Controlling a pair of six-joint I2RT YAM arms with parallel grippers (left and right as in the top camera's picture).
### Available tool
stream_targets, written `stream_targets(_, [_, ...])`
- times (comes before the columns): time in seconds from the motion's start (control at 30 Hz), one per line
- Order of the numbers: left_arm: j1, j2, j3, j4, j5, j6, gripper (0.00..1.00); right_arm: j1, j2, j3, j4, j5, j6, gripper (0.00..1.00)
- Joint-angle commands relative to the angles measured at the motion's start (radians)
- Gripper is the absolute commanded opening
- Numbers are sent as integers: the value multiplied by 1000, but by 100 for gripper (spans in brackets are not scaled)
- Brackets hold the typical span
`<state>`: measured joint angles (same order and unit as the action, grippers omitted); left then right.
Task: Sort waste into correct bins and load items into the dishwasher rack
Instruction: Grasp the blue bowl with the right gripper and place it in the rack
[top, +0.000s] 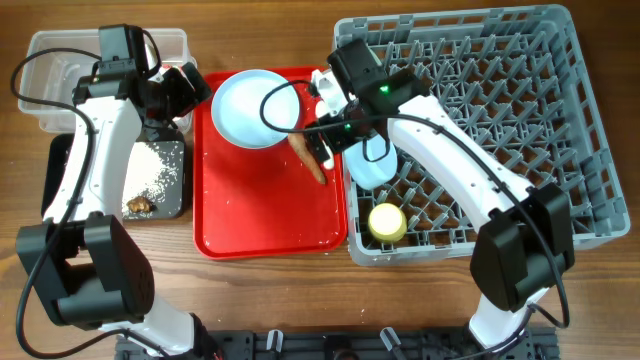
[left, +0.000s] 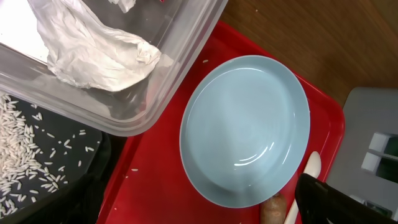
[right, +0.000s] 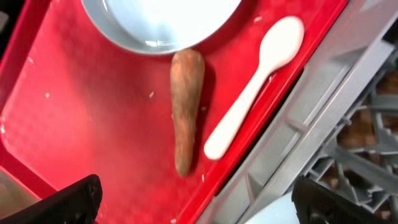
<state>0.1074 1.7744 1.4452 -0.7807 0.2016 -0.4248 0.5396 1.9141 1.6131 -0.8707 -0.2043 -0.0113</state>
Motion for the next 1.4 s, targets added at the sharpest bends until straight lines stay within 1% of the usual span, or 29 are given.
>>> stream_targets(0.0, [2, -20, 13, 2, -10, -2, 100, -2, 18, 26, 96, -34, 118, 100])
stream_targets(0.07, [2, -20, 13, 2, -10, -2, 100, -2, 18, 20, 156, -34, 127, 98])
stream_targets(0.13, [2, -20, 13, 2, -10, -2, 100, -2, 36, 6, 210, -29, 162, 89])
stream_targets(0.17, [2, -20, 13, 2, -10, -2, 100, -4, 79, 4, 265, -9, 180, 84])
stream_targets(0.23, [2, -20, 13, 2, -10, -2, 100, -4, 141, 4, 334, 29, 197, 81])
stream_targets(0.3, [2, -20, 13, 2, -10, -2, 100, -4, 180, 4, 374, 66, 195, 79])
stream_targets(0.47, [2, -20, 13, 2, -10, -2, 100, -9, 215, 4, 366, 297, 194, 78])
stream_targets(0.5, [2, -20, 13, 2, -10, -2, 100, -15, 217, 4, 361, 314, 195, 78])
stream_targets(0.73, [2, -20, 13, 2, -10, -2, 100, -140, 235, 3, 303, 291, 185, 77])
stream_targets(0.83, [2, -20, 13, 2, -10, -2, 100, -147, 230, 7, 304, 189, 93, 78])
stream_targets(0.9, [2, -20, 13, 2, -10, -2, 100, -143, 175, 22, 232, 42, 85, 78])
stream_targets(1.0, [2, -20, 13, 2, -10, -2, 100, -122, 58, 31, 85, -97, 76, 79])
stream_targets(1.1, [2, -20, 13, 2, -10, -2, 100, -57, -29, 31, -70, -90, 64, 79])
stream_targets(1.2, [2, -20, 13, 2, -10, -2, 100, -5, -21, 27, -162, -84, 66, 79])
stream_targets(1.27, [2, -20, 13, 2, -10, -2, 100, 39, -21, 17, -190, -20, 151, 79])
stream_targets(1.3, [2, -20, 13, 2, -10, -2, 100, 58, -21, 1, -204, 61, 260, 79])
stream_targets(1.37, [2, -20, 13, 2, -10, -2, 100, 69, -21, -41, -207, 129, 361, 79])
